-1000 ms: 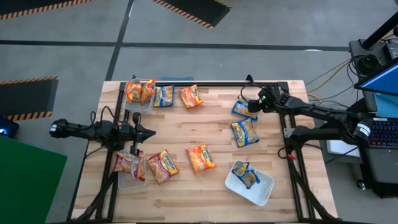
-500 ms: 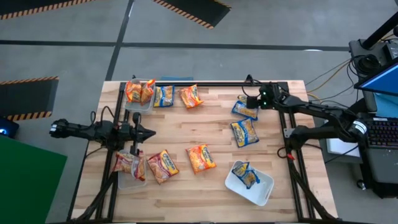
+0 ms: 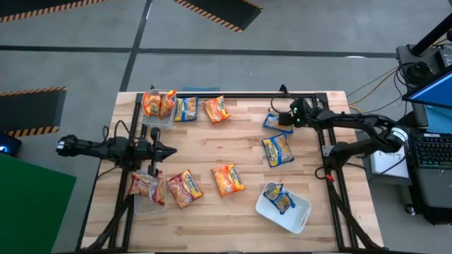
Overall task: Sort Maruchan noodles
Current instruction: Put the blue noodle pack into the white bin
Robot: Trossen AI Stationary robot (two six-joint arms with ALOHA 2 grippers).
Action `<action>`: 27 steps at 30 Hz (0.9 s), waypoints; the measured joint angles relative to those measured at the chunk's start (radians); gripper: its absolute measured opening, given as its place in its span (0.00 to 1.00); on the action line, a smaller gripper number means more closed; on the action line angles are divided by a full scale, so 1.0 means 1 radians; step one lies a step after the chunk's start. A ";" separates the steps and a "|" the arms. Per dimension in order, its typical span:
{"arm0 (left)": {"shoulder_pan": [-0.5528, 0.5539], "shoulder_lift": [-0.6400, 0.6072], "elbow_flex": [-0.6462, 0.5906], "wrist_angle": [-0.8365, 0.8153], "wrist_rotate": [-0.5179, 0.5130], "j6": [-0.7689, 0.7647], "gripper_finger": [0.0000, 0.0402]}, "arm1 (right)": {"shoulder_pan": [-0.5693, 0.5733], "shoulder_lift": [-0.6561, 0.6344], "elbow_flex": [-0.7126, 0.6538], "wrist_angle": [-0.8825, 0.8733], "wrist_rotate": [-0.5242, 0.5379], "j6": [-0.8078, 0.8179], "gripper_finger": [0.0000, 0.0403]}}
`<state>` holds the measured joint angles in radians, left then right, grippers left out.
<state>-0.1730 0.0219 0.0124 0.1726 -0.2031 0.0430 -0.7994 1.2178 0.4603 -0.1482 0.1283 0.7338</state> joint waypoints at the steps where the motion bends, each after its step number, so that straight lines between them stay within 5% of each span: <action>1: 0.000 0.000 0.000 0.000 0.000 0.000 0.00 | 0.000 0.015 0.000 0.020 -0.001 0.000 0.50; 7: 0.000 0.000 0.000 0.000 0.000 0.000 0.00 | 0.000 0.083 0.000 0.088 -0.012 -0.006 0.47; 20: 0.000 0.000 0.000 0.013 -0.044 0.001 0.00 | 0.002 0.035 -0.002 0.104 -0.032 -0.054 0.10; 27: 0.000 0.000 0.000 0.015 -0.128 0.001 0.00 | 0.050 -0.028 -0.002 0.124 -0.025 -0.092 0.04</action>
<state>-0.1726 0.0219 0.0124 0.1879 -0.3313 0.0437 -0.7495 1.1897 0.4587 -0.0243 0.1030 0.6414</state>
